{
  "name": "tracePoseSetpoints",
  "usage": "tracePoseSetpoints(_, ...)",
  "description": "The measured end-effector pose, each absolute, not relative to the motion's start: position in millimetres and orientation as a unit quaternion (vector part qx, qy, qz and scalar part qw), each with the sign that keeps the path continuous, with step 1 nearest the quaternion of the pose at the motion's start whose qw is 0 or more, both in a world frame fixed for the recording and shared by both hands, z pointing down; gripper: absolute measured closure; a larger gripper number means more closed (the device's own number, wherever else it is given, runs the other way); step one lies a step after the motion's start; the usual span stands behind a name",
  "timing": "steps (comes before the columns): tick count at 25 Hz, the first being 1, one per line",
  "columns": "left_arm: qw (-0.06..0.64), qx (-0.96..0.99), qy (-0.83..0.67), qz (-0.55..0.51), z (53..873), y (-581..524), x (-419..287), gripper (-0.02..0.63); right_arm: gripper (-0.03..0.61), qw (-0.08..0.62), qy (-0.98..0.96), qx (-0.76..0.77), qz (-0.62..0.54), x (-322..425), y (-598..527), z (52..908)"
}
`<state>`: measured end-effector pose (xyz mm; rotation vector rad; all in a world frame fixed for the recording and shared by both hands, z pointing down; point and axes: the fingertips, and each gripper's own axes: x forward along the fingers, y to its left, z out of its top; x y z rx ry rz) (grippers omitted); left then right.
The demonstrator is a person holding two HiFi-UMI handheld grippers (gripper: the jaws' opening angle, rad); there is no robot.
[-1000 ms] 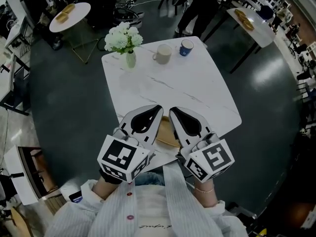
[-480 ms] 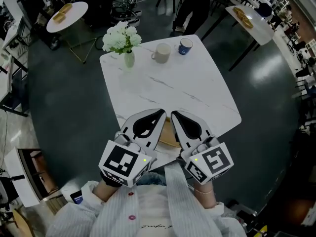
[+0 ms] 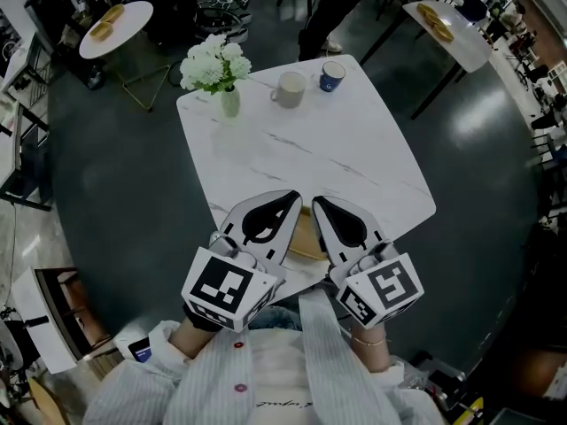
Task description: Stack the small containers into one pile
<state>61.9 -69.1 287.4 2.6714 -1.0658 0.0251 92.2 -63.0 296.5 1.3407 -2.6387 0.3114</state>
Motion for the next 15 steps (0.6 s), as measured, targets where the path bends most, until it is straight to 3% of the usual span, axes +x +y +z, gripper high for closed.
tracePoseSetpoints(15, 0.135, 0.922, -0.363, 0.01, 289.7, -67.5, 63.4, 0.597, 0.568, 0.092, -0.881, 0.452, 0.106, 93.0, -59.8, 299.9)
